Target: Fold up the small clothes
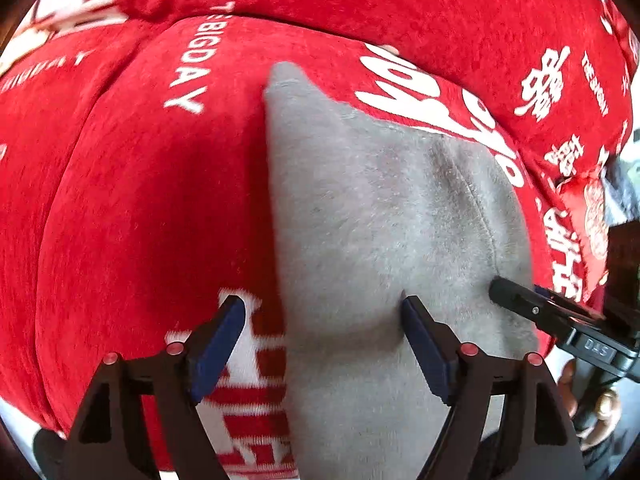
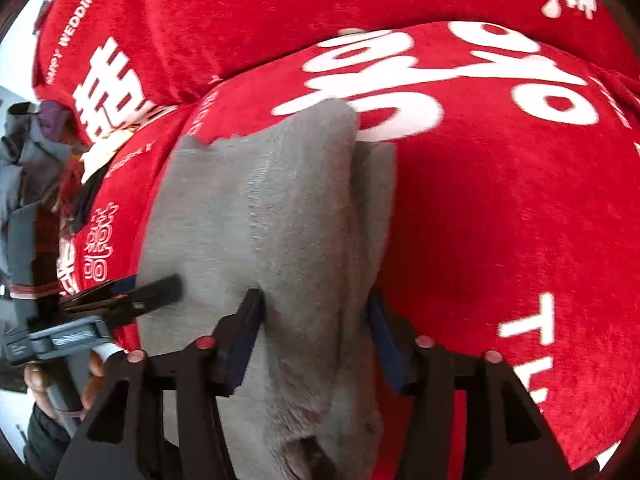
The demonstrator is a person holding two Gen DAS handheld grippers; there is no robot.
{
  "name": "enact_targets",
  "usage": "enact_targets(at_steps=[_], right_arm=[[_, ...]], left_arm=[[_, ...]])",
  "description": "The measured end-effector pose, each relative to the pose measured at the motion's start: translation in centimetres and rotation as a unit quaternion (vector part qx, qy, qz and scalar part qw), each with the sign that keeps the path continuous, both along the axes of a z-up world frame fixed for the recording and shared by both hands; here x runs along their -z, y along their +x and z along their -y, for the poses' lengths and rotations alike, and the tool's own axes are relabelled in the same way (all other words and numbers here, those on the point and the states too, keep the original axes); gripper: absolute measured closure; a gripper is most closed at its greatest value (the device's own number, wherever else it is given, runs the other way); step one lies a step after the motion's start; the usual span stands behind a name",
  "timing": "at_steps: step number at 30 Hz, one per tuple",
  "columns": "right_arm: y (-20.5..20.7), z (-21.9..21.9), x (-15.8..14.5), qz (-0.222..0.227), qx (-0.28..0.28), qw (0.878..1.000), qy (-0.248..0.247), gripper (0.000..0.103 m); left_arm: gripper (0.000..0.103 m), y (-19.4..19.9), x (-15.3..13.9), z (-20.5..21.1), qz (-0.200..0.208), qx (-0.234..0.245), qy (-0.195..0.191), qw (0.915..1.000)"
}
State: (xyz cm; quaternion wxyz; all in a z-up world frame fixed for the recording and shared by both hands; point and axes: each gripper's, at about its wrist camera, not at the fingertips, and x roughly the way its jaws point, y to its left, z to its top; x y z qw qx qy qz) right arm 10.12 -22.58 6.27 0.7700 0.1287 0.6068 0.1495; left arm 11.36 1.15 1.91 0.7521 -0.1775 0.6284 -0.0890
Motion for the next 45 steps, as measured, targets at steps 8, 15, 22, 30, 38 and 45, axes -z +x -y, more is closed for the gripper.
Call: enact_targets(at_steps=[8,15,22,30,38,45], right_arm=[[-7.3,-3.4,-6.7,0.171,-0.125,0.971,-0.109,0.044],[-11.3,-6.5,-3.0,0.165,-0.236,0.947,-0.142,0.044],[-10.2,-5.0,-2.9,0.154,-0.209,0.960,-0.100,0.044],[-3.0,-7.4,-2.9,0.153,-0.222,0.955,-0.124,0.044],[3.8,-7.0,-0.1,0.128,-0.210,0.963,-0.107,0.044],[4.3,-5.6,-1.5,0.123,-0.165,0.975,-0.083,0.044]], left_arm=[[0.022,-6.3,-4.4,1.6,0.105,0.023,0.119,0.9870],[0.018,-7.4,-1.6,1.4,0.082,-0.002,0.139,0.9869],[0.011,-6.3,-2.9,2.0,0.102,0.012,0.172,0.9797],[0.011,0.9,-1.5,2.8,0.089,0.016,0.214,0.9726],[0.011,4.8,0.9,2.4,0.067,0.013,0.202,0.9771],[0.011,4.3,-0.5,1.8,0.067,-0.004,0.188,0.9798]])
